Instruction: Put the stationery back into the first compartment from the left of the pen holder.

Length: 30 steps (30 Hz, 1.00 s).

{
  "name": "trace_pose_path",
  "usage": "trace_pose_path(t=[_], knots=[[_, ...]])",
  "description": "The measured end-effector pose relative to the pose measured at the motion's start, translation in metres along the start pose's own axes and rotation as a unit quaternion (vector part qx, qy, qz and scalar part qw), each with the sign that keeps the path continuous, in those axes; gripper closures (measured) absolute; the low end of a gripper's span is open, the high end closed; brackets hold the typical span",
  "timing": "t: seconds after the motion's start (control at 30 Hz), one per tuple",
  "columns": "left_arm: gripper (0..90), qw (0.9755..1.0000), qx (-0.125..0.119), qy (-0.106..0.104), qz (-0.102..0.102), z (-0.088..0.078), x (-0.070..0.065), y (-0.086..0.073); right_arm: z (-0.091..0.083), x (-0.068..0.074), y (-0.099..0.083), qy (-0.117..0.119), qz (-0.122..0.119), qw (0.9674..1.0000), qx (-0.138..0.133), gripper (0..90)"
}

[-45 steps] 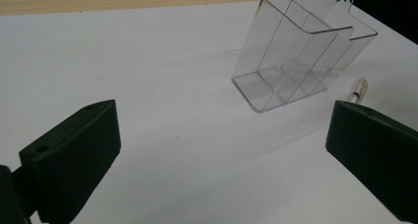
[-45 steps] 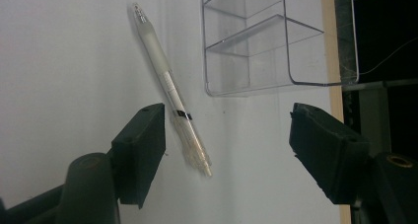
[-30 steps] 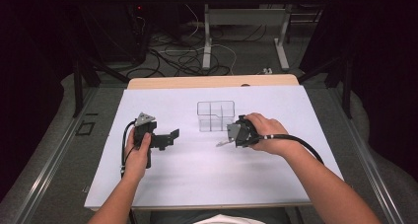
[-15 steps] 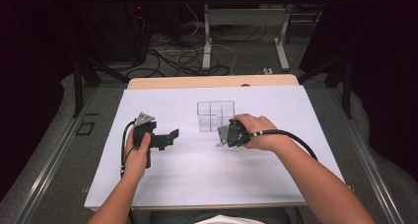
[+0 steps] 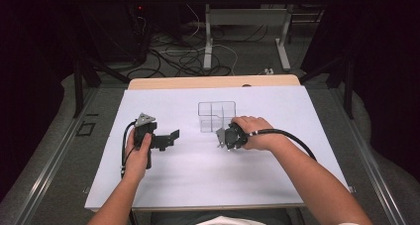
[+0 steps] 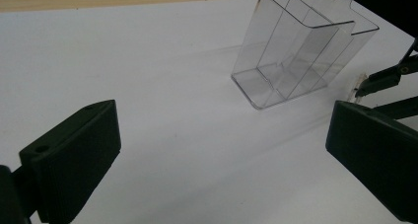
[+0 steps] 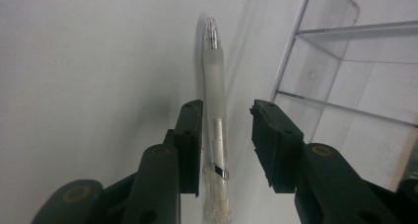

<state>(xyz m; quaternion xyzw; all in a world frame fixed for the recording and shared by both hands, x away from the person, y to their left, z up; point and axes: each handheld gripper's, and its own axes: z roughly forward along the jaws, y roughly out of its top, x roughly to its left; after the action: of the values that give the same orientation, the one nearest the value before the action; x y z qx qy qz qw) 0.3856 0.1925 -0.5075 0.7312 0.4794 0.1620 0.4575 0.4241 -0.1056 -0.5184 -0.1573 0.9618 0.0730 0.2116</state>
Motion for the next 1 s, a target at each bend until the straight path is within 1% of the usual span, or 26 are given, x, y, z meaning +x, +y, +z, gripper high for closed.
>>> trace_pose_path(t=[0.03, 0.07, 0.1, 0.17, 0.2, 0.27, 0.3, 0.33, 0.37, 0.43, 0.47, 0.5, 0.57, 0.6, 0.67, 0.7, 0.73, 0.8, 0.83, 0.87, 0.9, 0.97, 1.0], knots=[[0.3, 1.0, 0.0, 0.0, 0.0, 0.0, 0.0, 0.0, 0.0, 0.0, 0.0, 0.0, 0.0, 1.0, 0.0, 65.0], [0.3, 1.0, 0.0, 0.001, -0.001, 0.0, 0.0, 0.0, 0.001, -0.001, 0.0, 0.001, -0.006, 1.0, 0.004, 65.0], [0.3, 1.0, -0.004, 0.002, -0.002, 0.001, 0.0, 0.0, 0.002, 0.0, 0.0, -0.001, -0.002, 1.0, 0.003, 64.9], [0.3, 1.0, 0.0, 0.001, -0.001, 0.0, 0.001, 0.0, 0.003, -0.001, 0.0, 0.01, -0.002, 0.9999, 0.013, 64.9], [0.3, 1.0, -0.001, 0.0, -0.001, 0.0, 0.001, 0.0, 0.005, -0.001, 0.0, 0.003, -0.001, 1.0, 0.006, 64.9], [0.3, 1.0, -0.003, 0.001, -0.002, 0.001, 0.001, 0.0, 0.008, -0.001, 0.0, 0.009, -0.006, 0.9999, 0.01, 65.2], [0.3, 1.0, -0.002, 0.002, -0.002, 0.001, 0.001, -0.001, 0.008, -0.001, 0.0, 0.018, -0.003, 0.9997, 0.014, 65.7], [0.3, 1.0, -0.003, 0.002, -0.002, 0.001, 0.001, -0.001, 0.01, 0.0, 0.0, 0.014, -0.001, 0.9999, 0.008, 66.0], [0.2, 1.0, 0.003, 0.0, 0.0, 0.0, 0.001, 0.0, 0.01, 0.0, 0.0, 0.017, -0.005, 0.9998, 0.012, 66.3], [0.3, 1.0, 0.001, 0.0, -0.001, 0.0, 0.001, 0.0, 0.012, 0.001, 0.0, 0.014, -0.008, 0.9998, 0.012, 66.8], [0.3, 1.0, 0.002, 0.0, -0.001, 0.0, 0.001, -0.001, 0.012, 0.0, 0.001, 0.021, -0.008, 0.9995, 0.02, 66.9], [0.3, 1.0, 0.002, 0.0, -0.001, 0.0, 0.001, -0.001, 0.014, 0.0, 0.001, 0.019, -0.01, 0.9997, 0.015, 67.2], [0.3, 1.0, 0.002, 0.0, -0.001, 0.0, 0.001, -0.001, 0.014, -0.001, 0.001, 0.026, -0.012, 0.9992, 0.027, 67.6], [0.3, 1.0, 0.002, 0.0, -0.001, 0.0, 0.001, -0.001, 0.014, -0.001, 0.002, 0.029, -0.011, 0.9991, 0.029, 68.1], [0.3, 1.0, 0.003, 0.0, 0.0, 0.001, 0.002, -0.001, 0.015, -0.001, 0.001, 0.024, -0.015, 0.9992, 0.027, 69.3], [0.3, 1.0, -0.001, 0.002, 0.0, 0.001, 0.001, -0.001, 0.017, 0.0, 0.001, 0.011, -0.015, 0.9997, 0.018, 69.8], [0.3, 1.0, -0.001, 0.002, 0.0, 0.002, 0.001, -0.001, 0.017, 0.0, 0.001, 0.016, -0.017, 0.9995, 0.02, 70.3], [0.3, 1.0, -0.001, 0.001, 0.0, 0.002, 0.001, -0.002, 0.016, -0.003, 0.002, 0.037, -0.021, 0.9985, 0.036, 71.4], [0.3, 1.0, -0.001, 0.002, 0.0, 0.002, 0.001, -0.002, 0.016, -0.002, 0.002, 0.035, -0.017, 0.9986, 0.037, 72.3], [0.3, 1.0, 0.0, 0.001, 0.0, 0.002, 0.001, -0.002, 0.017, -0.002, 0.001, 0.03, -0.022, 0.9988, 0.033, 73.2], [0.3, 1.0, 0.0, 0.001, 0.0, 0.002, 0.002, -0.002, 0.017, -0.002, 0.001, 0.028, -0.021, 0.9989, 0.03, 74.0], [0.3, 1.0, -0.001, 0.001, 0.0, 0.002, 0.002, -0.002, 0.017, -0.002, 0.001, 0.031, -0.02, 0.9988, 0.032, 75.0], [0.3, 1.0, -0.001, 0.0, 0.0, 0.002, 0.002, -0.002, 0.018, -0.002, 0.001, 0.029, -0.023, 0.9988, 0.031, 75.7]])
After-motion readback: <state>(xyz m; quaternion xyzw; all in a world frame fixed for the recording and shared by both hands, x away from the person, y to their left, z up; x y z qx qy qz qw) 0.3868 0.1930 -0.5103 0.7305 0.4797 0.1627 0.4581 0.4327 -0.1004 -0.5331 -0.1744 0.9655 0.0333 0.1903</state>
